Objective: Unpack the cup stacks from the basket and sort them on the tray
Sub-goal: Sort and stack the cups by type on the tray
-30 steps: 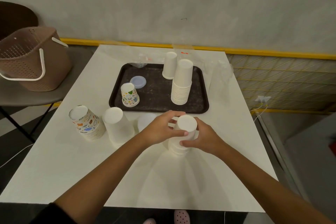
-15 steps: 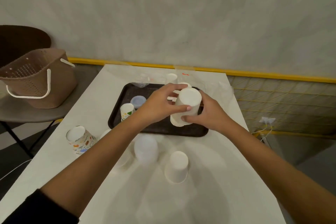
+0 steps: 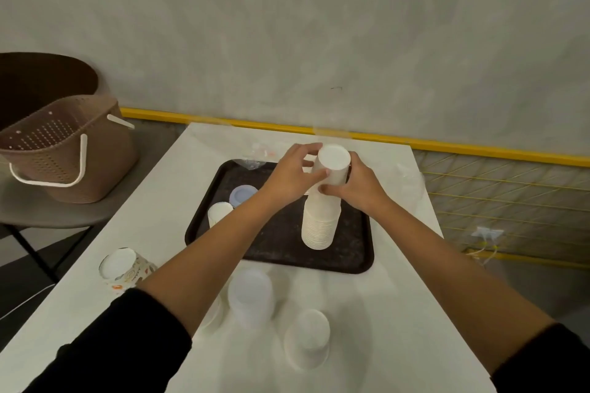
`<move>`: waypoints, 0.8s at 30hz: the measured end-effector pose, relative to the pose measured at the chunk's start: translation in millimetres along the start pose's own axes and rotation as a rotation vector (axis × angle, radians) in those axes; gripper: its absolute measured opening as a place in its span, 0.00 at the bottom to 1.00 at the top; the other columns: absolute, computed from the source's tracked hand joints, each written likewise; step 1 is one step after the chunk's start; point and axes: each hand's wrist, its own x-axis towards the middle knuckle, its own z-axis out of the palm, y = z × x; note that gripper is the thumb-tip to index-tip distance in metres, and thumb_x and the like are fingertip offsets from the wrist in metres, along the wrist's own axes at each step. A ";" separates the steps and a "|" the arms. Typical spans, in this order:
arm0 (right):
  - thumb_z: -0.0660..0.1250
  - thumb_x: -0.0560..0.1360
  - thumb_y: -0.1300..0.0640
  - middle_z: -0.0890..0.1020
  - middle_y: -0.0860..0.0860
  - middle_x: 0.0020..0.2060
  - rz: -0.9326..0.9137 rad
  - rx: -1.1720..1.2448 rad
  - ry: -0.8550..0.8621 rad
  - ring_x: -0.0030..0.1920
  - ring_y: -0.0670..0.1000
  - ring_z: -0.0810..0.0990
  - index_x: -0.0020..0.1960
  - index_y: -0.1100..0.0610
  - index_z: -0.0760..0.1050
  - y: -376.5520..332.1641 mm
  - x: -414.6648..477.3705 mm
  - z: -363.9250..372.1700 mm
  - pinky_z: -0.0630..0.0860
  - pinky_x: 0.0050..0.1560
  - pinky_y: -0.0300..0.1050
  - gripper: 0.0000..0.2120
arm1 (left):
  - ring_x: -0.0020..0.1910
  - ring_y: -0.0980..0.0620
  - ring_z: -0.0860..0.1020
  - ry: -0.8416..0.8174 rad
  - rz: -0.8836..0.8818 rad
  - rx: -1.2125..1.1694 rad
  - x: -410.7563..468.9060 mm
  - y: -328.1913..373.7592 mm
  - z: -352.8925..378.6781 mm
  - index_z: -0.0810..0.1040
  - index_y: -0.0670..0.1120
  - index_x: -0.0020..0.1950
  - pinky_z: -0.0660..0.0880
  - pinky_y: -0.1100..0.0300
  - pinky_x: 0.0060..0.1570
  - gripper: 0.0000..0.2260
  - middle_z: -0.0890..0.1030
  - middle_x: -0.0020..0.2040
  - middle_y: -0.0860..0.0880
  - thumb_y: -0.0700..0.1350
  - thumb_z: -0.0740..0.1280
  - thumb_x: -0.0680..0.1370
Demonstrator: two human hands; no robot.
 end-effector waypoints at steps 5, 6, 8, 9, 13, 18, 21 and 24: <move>0.74 0.68 0.56 0.69 0.54 0.68 0.085 0.032 -0.075 0.67 0.55 0.69 0.70 0.56 0.60 21.0 -3.4 16.4 0.68 0.66 0.51 0.36 | 0.59 0.47 0.75 -0.090 -0.109 -0.005 -8.1 -21.4 8.8 0.65 0.46 0.71 0.73 0.56 0.58 0.25 0.72 0.66 0.45 0.44 0.67 0.76; 0.74 0.68 0.56 0.69 0.54 0.68 0.103 0.028 -0.088 0.67 0.56 0.69 0.70 0.57 0.60 24.3 -5.1 19.1 0.67 0.66 0.52 0.35 | 0.59 0.48 0.76 -0.106 -0.126 -0.004 -11.8 -25.2 9.9 0.64 0.47 0.71 0.73 0.56 0.58 0.25 0.72 0.66 0.45 0.45 0.67 0.76; 0.73 0.69 0.55 0.68 0.54 0.69 0.141 0.030 -0.120 0.68 0.56 0.69 0.70 0.57 0.59 30.3 -8.5 23.7 0.67 0.67 0.54 0.36 | 0.56 0.51 0.75 -0.126 -0.161 0.005 -19.8 -31.2 10.8 0.64 0.48 0.71 0.72 0.58 0.57 0.25 0.72 0.66 0.46 0.45 0.67 0.76; 0.73 0.69 0.55 0.68 0.54 0.69 0.159 0.039 -0.134 0.68 0.56 0.69 0.70 0.56 0.59 33.3 -10.4 25.0 0.67 0.68 0.55 0.36 | 0.54 0.53 0.74 -0.133 -0.176 0.003 -24.2 -33.4 10.5 0.64 0.48 0.71 0.72 0.60 0.55 0.24 0.72 0.66 0.47 0.46 0.67 0.76; 0.73 0.69 0.55 0.69 0.54 0.68 0.191 0.068 -0.138 0.67 0.56 0.69 0.71 0.56 0.58 44.9 -25.5 24.7 0.67 0.68 0.54 0.36 | 0.52 0.55 0.73 -0.177 -0.205 -0.029 -46.4 -38.0 6.1 0.68 0.48 0.68 0.70 0.64 0.51 0.20 0.74 0.63 0.48 0.45 0.65 0.77; 0.72 0.70 0.55 0.68 0.53 0.69 0.239 0.044 -0.170 0.67 0.54 0.69 0.72 0.54 0.59 59.0 -59.4 19.3 0.67 0.66 0.51 0.35 | 0.52 0.56 0.76 -0.236 -0.210 -0.067 -79.5 -48.9 0.3 0.76 0.50 0.59 0.71 0.67 0.49 0.11 0.79 0.56 0.51 0.47 0.66 0.76; 0.72 0.70 0.57 0.71 0.53 0.67 0.232 0.073 -0.217 0.65 0.53 0.70 0.71 0.54 0.63 68.4 -88.7 16.9 0.69 0.64 0.46 0.32 | 0.53 0.56 0.78 -0.306 -0.239 -0.102 -99.7 -56.2 -0.9 0.78 0.52 0.54 0.73 0.68 0.49 0.10 0.80 0.50 0.54 0.47 0.70 0.73; 0.72 0.70 0.60 0.72 0.53 0.65 0.191 0.003 -0.270 0.63 0.50 0.72 0.69 0.54 0.65 79.9 -119.6 20.1 0.68 0.60 0.39 0.30 | 0.53 0.56 0.78 -0.399 -0.255 -0.107 -117.8 -64.1 1.3 0.78 0.54 0.52 0.75 0.63 0.54 0.12 0.80 0.52 0.55 0.49 0.73 0.70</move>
